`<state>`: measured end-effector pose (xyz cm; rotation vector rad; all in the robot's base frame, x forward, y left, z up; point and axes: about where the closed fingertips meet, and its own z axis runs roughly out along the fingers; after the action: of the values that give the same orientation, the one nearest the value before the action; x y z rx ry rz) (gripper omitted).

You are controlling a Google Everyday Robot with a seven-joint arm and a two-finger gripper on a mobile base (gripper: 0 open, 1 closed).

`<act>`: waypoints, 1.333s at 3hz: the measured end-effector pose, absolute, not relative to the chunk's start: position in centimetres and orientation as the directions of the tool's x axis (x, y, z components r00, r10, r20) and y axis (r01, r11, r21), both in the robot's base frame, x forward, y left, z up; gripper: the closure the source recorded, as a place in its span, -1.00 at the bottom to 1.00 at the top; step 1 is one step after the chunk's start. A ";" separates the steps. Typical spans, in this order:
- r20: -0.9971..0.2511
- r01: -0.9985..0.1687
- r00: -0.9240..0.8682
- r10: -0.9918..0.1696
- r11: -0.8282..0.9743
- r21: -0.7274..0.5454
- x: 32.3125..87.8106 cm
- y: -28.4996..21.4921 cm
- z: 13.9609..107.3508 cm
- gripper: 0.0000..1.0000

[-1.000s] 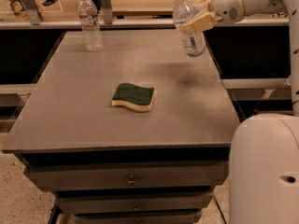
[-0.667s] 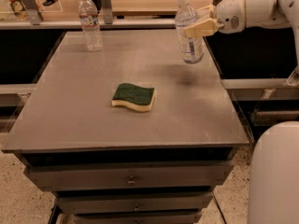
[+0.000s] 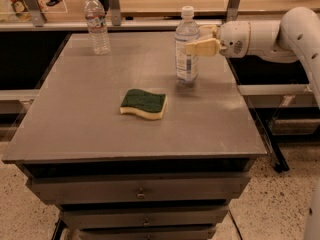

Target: Place blue plastic bottle upright

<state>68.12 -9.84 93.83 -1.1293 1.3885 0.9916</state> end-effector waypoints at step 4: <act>-0.999 -0.987 0.033 -0.041 0.154 -0.039 66.2 -6.6 91.9 0.20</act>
Offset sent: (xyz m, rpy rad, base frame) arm -0.0255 0.0345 -0.0274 0.1007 -0.0609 0.0654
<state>66.15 -6.60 91.86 -1.1382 1.2793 1.0496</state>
